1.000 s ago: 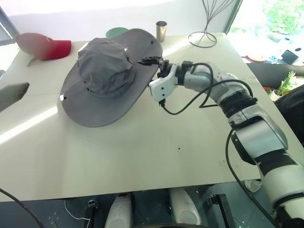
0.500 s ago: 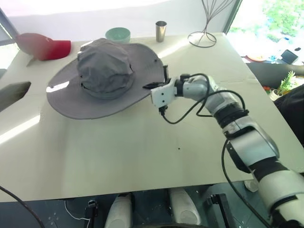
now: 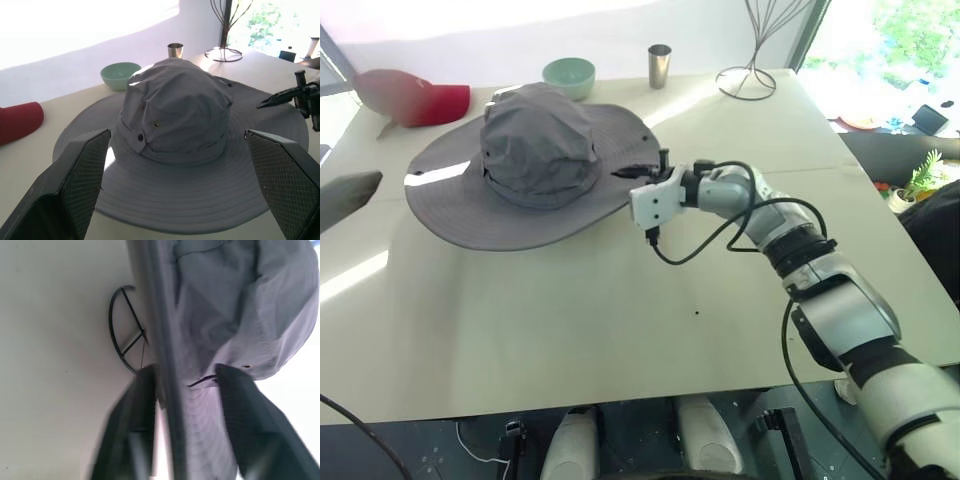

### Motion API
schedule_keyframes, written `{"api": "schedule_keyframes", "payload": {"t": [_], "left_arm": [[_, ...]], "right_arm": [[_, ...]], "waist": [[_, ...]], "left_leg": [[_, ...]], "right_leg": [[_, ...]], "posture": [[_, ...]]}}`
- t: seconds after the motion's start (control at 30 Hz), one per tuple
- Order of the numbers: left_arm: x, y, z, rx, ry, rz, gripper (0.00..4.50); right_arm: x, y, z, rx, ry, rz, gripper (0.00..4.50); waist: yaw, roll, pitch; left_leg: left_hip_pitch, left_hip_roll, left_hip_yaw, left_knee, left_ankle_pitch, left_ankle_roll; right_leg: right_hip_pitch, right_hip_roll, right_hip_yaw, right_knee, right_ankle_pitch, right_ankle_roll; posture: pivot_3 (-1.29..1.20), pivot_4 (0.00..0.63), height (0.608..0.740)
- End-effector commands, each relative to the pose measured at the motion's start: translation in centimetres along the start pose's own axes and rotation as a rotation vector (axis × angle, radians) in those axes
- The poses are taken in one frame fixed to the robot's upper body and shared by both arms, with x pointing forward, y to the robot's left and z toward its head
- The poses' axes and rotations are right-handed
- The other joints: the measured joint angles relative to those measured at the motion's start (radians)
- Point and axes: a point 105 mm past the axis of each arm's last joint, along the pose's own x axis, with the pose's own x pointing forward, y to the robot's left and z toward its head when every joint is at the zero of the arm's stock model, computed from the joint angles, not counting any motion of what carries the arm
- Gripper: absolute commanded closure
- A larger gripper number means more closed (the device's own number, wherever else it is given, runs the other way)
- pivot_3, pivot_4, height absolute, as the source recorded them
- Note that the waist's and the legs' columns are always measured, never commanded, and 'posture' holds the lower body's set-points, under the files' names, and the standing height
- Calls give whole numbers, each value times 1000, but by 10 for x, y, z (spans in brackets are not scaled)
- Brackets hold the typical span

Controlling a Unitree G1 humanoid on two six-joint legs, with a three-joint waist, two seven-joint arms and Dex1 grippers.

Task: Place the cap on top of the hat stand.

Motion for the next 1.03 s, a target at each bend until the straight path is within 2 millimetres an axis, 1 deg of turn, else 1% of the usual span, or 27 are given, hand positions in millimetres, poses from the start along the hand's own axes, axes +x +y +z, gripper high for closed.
{"api": "schedule_keyframes", "payload": {"t": [0.03,0.07,0.1,0.17,0.27,0.3,0.4,0.43,0.5,0.53,0.57,0.63,0.67,0.7,0.77,0.8,0.87,0.93,1.03], "left_arm": [[-2,-1,5,42,-9,0,0],[-3,-1,5,41,-6,0,0],[-4,-1,4,44,2,3,0],[-5,0,1,50,21,7,0],[-14,4,-10,82,91,20,0],[-16,5,-11,88,104,23,0],[-29,17,-14,102,131,71,0],[-31,20,-15,104,136,82,0],[-41,25,-15,115,151,110,0],[-45,27,-15,119,155,118,0],[-49,29,-15,124,164,125,0],[-54,31,-17,131,176,132,0],[-56,31,-17,132,180,133,0],[-58,32,-18,134,188,132,0],[-60,32,-20,141,204,130,0],[-60,31,-20,145,208,127,0],[-62,30,-19,150,207,124,0],[-63,28,-18,147,205,125,0],[-65,25,-19,152,209,116,0]], "right_arm": [[-8,-23,12,-72,-42,-55,631],[-11,-22,13,-80,-44,-51,124],[-16,-22,14,-89,-48,-45,55],[-23,-20,15,-97,-56,-32,55],[-57,-18,7,-68,-37,5,55],[-64,-17,5,-54,-30,15,55],[-100,-16,-9,66,15,84,55],[-108,-17,-11,93,16,96,55],[-135,-21,-23,287,48,144,55],[-145,-22,-25,368,42,162,55],[-154,-27,-30,495,42,158,55],[-166,-37,-37,732,38,144,55],[-172,-41,-39,850,31,152,55],[-177,-46,-37,955,-11,162,55],[-183,-64,-32,1075,-95,129,55],[-183,-71,-35,1125,-95,94,55],[-182,-76,-42,1129,-58,64,55],[-184,-73,-40,1125,-61,104,55],[-187,-75,-36,1138,-88,127,55]], "waist": [[0,0,0],[0,0,0],[1,0,0],[1,0,0],[6,0,0],[8,0,0],[12,0,0],[13,0,0],[12,0,0],[12,0,0],[12,1,0],[10,1,0],[10,1,1],[10,2,1],[12,3,2],[13,3,2],[14,3,2],[19,2,1],[24,3,2]], "left_leg": [[0,0,0,0,0,0],[0,0,0,0,0,0],[0,0,0,0,0,0],[0,0,0,0,0,0],[0,0,0,0,0,0],[0,0,0,0,0,0],[-1,0,0,1,0,0],[0,0,0,0,0,0],[0,0,1,0,0,0],[0,0,1,0,0,1],[0,0,1,0,0,1],[0,1,1,0,0,1],[0,1,1,0,0,1],[0,1,1,0,0,1],[0,1,1,0,0,1],[0,1,1,0,0,1],[0,1,2,0,0,1],[0,1,2,0,-1,1],[0,1,3,0,-1,1]], "right_leg": [[0,0,0,0,0,0],[0,0,0,0,0,0],[0,0,0,0,0,0],[0,0,0,0,0,0],[0,-1,0,0,0,0],[1,-1,0,0,0,0],[1,-1,0,-2,0,0],[1,0,0,-2,0,0],[1,0,0,-2,0,0],[1,0,0,-2,0,0],[2,0,0,-2,0,0],[2,0,0,-2,0,0],[2,0,0,-2,0,0],[2,0,0,-2,0,0],[2,0,0,-2,0,0],[2,0,0,-2,0,0],[1,0,0,-2,0,0],[1,0,0,-2,0,0],[1,-1,0,-2,0,0]], "posture": [[0,150,740],[0,150,740],[0,150,740],[0,150,740],[0,150,740],[0,150,740],[0,150,740],[0,150,740],[0,150,740],[0,150,740],[0,150,740],[0,150,740],[0,150,740],[0,150,740],[0,150,740],[0,150,740],[0,150,740],[0,150,740],[0,150,740]]}}
